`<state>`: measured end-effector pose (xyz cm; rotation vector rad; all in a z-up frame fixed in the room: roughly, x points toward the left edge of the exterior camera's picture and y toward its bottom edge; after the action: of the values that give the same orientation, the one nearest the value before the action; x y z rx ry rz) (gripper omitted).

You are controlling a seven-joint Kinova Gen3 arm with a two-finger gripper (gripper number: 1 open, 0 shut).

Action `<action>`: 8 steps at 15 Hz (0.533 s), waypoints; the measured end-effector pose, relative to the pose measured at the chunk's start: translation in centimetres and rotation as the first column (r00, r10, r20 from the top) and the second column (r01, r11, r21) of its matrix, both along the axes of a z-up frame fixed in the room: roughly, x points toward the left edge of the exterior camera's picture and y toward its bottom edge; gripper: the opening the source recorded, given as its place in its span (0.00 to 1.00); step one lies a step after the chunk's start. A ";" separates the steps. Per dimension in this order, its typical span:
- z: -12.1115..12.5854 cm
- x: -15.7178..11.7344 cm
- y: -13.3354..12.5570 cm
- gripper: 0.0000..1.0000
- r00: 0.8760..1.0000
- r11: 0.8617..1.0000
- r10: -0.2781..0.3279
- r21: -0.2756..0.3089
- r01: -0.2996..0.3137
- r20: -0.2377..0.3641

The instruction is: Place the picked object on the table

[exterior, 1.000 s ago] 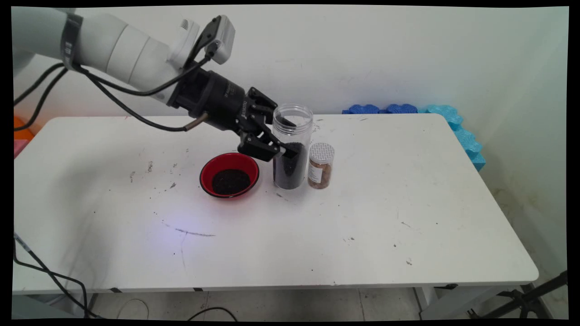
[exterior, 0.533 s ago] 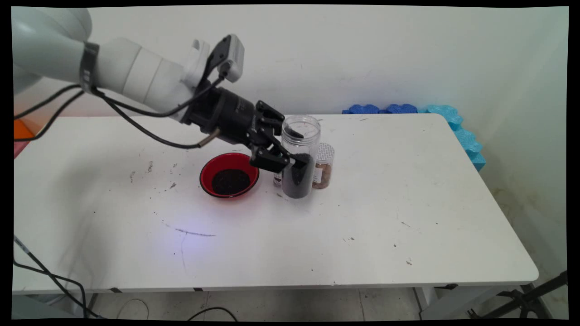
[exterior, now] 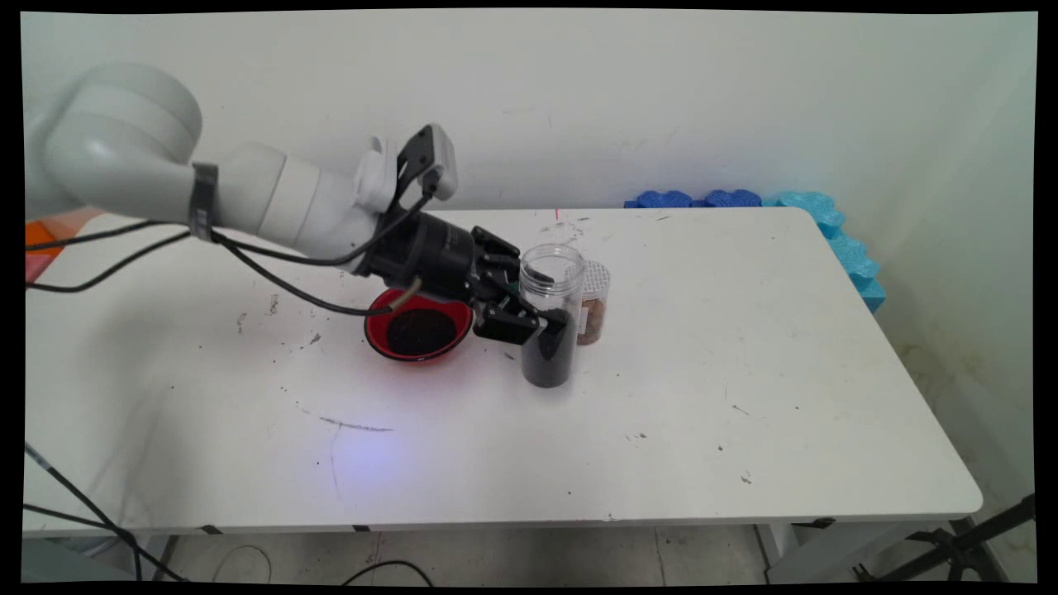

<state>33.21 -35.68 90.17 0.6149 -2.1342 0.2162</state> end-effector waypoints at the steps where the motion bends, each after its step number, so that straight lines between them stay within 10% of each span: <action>1: -0.7 0.0 0.1 0.00 1.000 1.000 0.012 0.005 -0.012 -0.005; 8: -4.2 -0.2 0.3 0.00 0.998 0.998 0.060 0.033 -0.059 -0.026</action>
<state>33.05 -35.43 85.95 0.6970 -2.0983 0.2053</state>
